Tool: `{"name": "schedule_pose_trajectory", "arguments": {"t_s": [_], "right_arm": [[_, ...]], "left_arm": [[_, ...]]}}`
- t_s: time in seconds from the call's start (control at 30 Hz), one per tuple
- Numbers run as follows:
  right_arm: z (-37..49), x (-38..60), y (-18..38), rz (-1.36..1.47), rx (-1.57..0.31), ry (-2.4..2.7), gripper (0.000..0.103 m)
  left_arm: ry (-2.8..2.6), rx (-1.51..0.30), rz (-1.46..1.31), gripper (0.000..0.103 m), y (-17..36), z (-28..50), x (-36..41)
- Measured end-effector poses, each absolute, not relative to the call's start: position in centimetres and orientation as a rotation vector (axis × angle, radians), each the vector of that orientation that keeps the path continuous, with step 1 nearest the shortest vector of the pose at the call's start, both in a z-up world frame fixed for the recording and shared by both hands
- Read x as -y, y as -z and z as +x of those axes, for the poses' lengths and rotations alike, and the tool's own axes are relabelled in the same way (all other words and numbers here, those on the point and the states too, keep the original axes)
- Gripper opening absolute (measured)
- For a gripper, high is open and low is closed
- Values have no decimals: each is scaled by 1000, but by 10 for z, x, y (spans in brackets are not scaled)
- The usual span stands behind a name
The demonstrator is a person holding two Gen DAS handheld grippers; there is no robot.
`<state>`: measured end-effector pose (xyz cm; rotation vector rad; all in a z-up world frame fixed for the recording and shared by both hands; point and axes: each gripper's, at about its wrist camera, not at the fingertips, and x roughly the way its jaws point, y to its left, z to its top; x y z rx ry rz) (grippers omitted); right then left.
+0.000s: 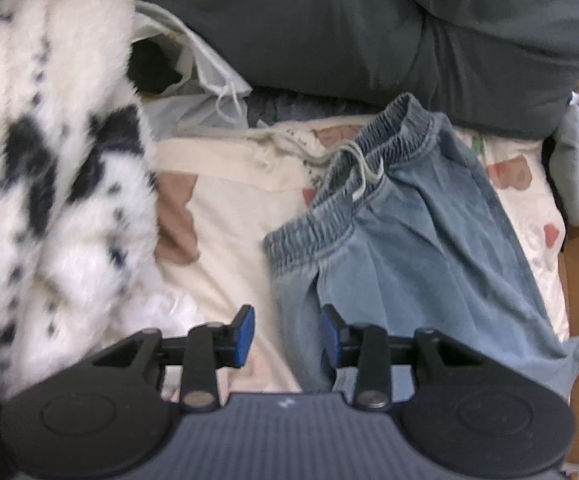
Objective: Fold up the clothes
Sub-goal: 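Open the right gripper and release the jeans leg on the duvet, then release the waistband with the left gripper and grasp the drawstring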
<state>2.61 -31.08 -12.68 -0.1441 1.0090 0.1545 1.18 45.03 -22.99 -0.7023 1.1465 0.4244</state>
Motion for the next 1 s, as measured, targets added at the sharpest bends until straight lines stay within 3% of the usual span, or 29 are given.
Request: {"name": "schedule_pose_trajectory", "arguments": {"t_s": [0.43, 0.73, 0.83, 1.0], "right_arm": [[62, 260, 173, -90, -1009, -266, 48], [49, 248, 193, -123, -1060, -319, 48], [46, 247, 198, -134, -1061, -326, 48], [45, 250, 214, -55, -1092, -328, 48]], "left_arm": [[-531, -1012, -846, 61, 259, 97, -506], [-716, -992, -992, 60, 311, 141, -537], [-740, -967, -1017, 41, 324, 149, -541], [-750, -970, -1017, 41, 340, 158, -545]]}}
